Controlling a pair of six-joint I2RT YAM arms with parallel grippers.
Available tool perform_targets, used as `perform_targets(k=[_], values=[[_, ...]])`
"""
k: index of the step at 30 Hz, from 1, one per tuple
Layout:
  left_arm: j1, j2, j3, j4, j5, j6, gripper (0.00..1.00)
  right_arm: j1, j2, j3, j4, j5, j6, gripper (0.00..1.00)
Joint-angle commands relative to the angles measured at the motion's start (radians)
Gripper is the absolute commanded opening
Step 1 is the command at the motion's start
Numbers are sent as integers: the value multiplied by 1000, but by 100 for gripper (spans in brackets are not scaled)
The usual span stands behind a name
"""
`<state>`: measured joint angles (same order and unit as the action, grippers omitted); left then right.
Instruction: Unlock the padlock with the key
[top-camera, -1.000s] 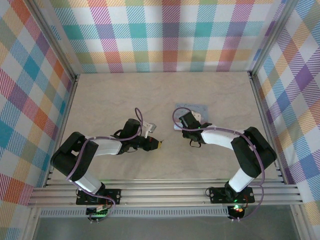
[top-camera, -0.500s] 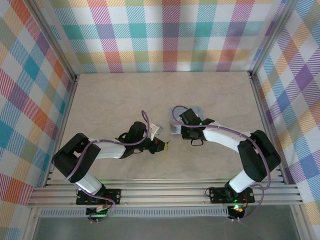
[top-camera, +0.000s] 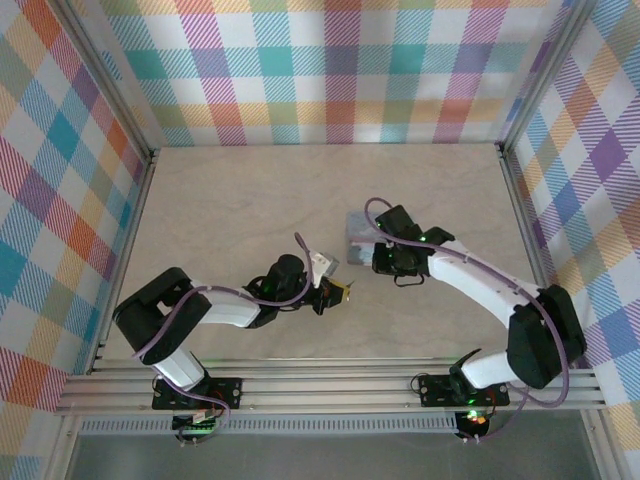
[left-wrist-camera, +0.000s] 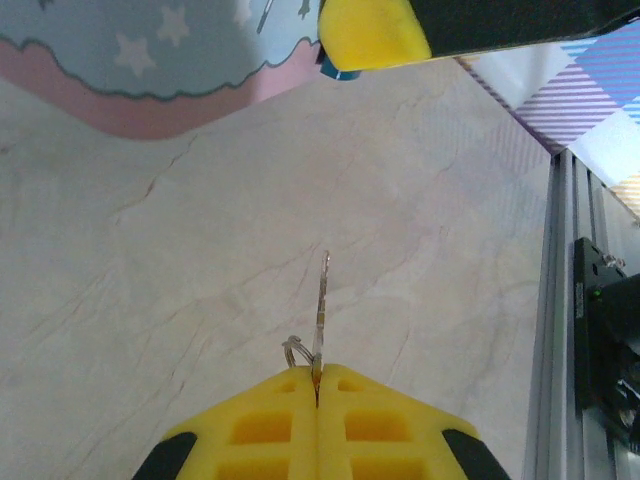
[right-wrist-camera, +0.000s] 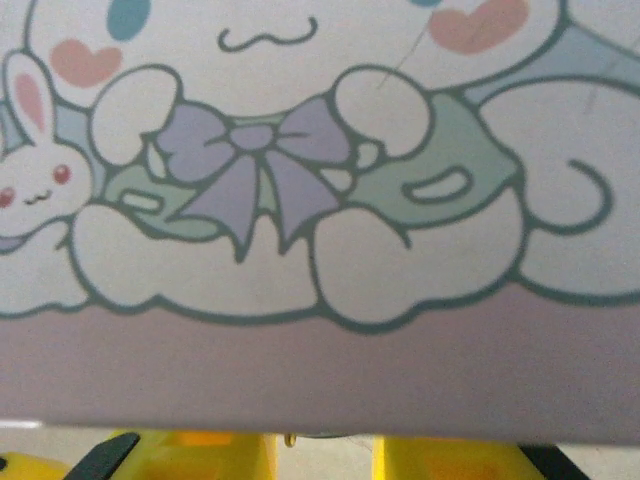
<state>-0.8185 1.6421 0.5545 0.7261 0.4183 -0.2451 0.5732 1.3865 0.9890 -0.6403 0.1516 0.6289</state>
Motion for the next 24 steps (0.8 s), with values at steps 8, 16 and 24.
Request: perform_targets(k=[8,16,24], values=[[-60,138,94,189,-20,-19,0,-83,-94,-23,-56,-140,118,0],[-85,198,116,274,-46,-32,0,-150,-39,-9,-49,-326,109,0],[-90,260,124,358,-63,-53,0,-163,36,36,-105,-373,114,0]])
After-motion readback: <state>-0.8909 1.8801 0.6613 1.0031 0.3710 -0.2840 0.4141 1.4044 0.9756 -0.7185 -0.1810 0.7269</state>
